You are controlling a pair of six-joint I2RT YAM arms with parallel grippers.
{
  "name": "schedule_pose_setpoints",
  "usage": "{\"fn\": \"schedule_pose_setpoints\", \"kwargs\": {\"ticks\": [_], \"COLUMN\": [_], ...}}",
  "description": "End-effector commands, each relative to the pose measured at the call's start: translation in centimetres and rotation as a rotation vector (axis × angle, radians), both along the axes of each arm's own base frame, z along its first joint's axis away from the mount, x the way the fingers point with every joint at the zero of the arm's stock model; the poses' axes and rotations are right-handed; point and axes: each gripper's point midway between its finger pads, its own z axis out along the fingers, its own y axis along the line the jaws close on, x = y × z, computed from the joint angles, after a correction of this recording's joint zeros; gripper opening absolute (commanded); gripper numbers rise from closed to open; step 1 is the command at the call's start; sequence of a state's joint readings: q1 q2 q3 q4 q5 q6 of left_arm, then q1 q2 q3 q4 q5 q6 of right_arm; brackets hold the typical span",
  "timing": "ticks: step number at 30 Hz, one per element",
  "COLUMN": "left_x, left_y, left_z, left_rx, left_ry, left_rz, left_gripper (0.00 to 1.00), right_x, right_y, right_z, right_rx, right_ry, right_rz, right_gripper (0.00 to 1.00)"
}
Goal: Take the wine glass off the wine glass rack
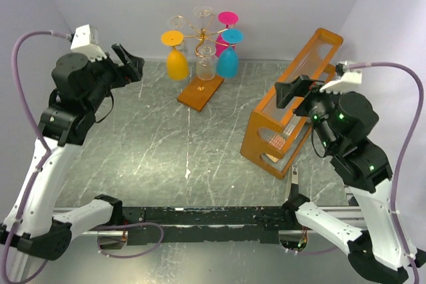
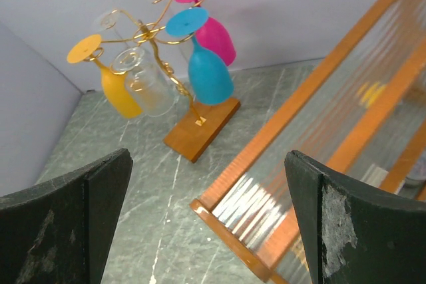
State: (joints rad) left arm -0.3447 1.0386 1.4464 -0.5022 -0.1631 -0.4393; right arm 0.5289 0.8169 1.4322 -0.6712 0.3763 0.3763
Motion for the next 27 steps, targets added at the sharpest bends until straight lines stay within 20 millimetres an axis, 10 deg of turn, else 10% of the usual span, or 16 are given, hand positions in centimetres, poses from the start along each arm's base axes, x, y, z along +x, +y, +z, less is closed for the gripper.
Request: {"fn": "schedule_pose_setpoints", "kwargs": {"ticks": [1,13,27], "left_x": [1.4,6.6,14.3], "left_y": [-1.3,-5.4,-7.8], "left_z": [0.9,-0.4,-4.6], "left_rx": [-0.035,-0.287,-0.509], "left_ry": [0.032,0.212,0.343], "left_rz": [-0.086,-0.298,-0.419], "left_gripper": [0.96,0.84,0.74], "right_x": [1.2,4.9,3.6], "right_y": [2.2,7.8,8.0], "right_z": [1.4,1.9,2.9], "right_rx": [0.008,0.049,0.104], "right_ry": [-0.023,-0.002,-0.049], "right_rz": [0.082,0.251,0.289], "right_gripper": [1.00,1.00,1.00]}}
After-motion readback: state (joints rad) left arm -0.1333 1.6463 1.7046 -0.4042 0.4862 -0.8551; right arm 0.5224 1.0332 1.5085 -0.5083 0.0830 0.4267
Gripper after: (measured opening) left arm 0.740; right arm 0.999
